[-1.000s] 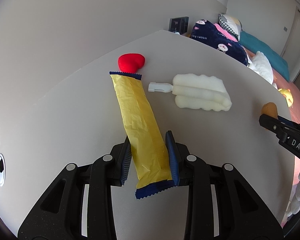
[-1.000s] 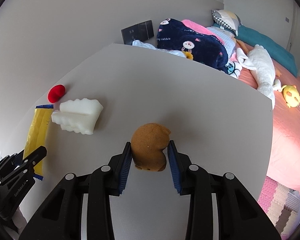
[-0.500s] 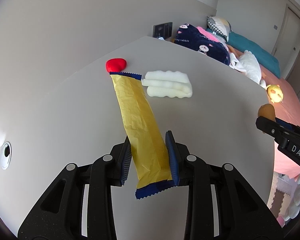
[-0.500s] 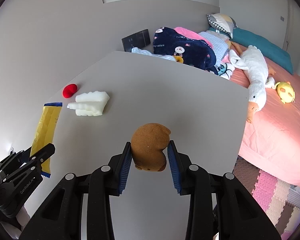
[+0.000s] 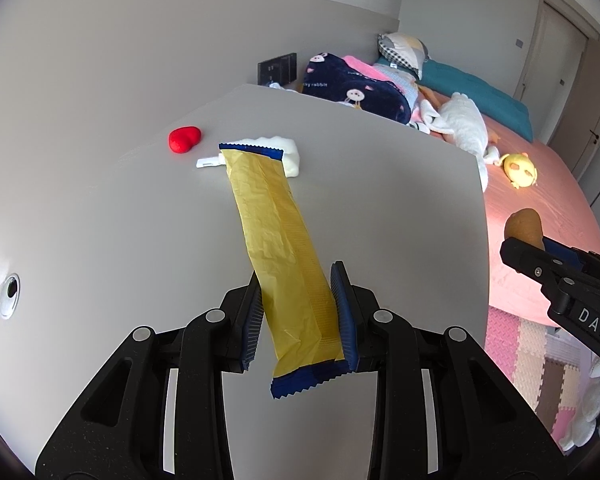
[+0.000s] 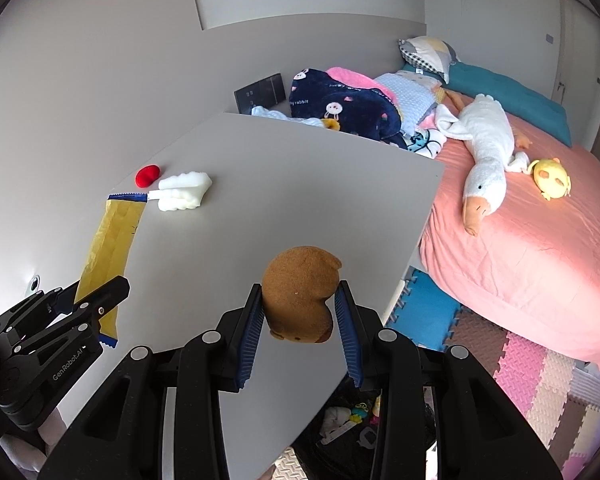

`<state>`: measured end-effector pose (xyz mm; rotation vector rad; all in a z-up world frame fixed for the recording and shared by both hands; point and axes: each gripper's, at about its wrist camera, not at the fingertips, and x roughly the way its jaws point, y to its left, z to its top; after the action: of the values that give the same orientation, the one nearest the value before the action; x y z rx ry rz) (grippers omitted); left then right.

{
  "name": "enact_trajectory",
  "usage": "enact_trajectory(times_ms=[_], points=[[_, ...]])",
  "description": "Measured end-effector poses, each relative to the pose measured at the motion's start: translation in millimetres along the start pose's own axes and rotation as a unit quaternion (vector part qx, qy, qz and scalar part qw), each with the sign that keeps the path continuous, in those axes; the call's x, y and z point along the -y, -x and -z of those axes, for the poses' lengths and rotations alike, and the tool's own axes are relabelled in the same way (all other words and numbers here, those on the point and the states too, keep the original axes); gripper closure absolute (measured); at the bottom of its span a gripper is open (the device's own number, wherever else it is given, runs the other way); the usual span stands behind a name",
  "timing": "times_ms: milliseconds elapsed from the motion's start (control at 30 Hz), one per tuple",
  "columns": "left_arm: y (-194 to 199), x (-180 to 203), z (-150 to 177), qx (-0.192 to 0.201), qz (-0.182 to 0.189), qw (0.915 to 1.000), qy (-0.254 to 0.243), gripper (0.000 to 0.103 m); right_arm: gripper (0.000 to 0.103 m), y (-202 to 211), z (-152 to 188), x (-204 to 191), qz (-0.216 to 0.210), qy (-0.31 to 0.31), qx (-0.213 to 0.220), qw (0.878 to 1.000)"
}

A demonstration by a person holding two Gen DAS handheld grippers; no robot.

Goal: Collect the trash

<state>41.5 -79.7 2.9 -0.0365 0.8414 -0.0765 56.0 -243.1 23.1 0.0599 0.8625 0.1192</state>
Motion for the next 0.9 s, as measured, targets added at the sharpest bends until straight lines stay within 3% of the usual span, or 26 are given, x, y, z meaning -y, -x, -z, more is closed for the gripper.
enact_trajectory(times_ms=[900], points=[[37, 102, 46, 0.001, 0.056, 0.9954, -0.078, 0.071, 0.065, 79, 70, 76, 0.034, -0.040, 0.031, 0.998]])
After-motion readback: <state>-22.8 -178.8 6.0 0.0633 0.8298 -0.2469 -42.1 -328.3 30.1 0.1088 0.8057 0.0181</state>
